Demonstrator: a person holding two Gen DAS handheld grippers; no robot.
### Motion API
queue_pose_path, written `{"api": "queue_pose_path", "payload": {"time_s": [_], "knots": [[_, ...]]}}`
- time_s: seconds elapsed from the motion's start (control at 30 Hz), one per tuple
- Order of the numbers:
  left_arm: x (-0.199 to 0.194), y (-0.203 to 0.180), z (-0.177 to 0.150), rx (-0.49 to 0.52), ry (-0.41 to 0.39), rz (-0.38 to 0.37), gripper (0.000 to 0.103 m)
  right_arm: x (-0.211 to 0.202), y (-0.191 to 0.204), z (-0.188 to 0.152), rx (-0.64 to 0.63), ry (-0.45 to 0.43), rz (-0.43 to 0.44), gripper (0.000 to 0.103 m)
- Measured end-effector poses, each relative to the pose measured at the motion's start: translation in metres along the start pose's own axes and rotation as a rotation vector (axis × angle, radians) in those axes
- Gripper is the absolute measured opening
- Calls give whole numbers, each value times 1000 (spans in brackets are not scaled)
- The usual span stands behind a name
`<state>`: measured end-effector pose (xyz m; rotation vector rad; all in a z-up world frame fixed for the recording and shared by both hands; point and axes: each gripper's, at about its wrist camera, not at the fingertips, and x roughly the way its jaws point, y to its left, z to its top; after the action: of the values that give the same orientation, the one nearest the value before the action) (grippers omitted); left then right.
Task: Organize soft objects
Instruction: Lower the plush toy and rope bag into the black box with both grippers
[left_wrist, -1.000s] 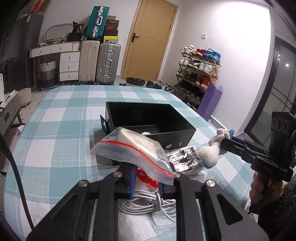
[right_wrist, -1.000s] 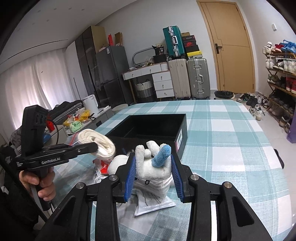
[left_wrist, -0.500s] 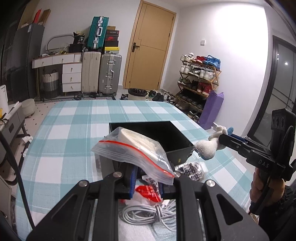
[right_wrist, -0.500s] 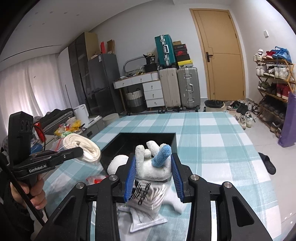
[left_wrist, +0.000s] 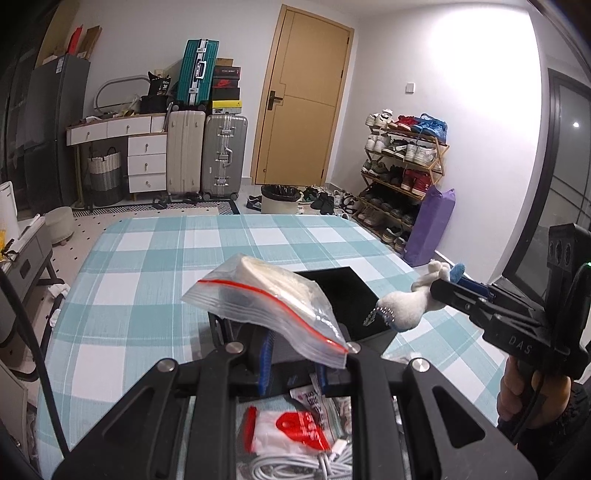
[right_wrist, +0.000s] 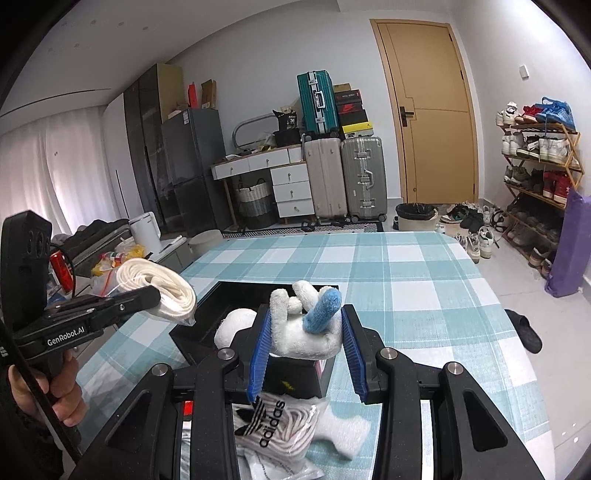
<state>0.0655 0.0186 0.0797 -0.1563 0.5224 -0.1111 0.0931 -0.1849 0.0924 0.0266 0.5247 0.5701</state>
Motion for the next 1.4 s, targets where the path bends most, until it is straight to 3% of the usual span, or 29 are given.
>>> {"api": "queue_pose_path", "payload": {"time_s": [0.87,1.4], "knots": [[55,-1,3,26,69,14,16,54,6,4,-73,61,-17,37],[82,-2,-5,46,130,35,17,88,24,-9,-246,134,-49,37]]}}
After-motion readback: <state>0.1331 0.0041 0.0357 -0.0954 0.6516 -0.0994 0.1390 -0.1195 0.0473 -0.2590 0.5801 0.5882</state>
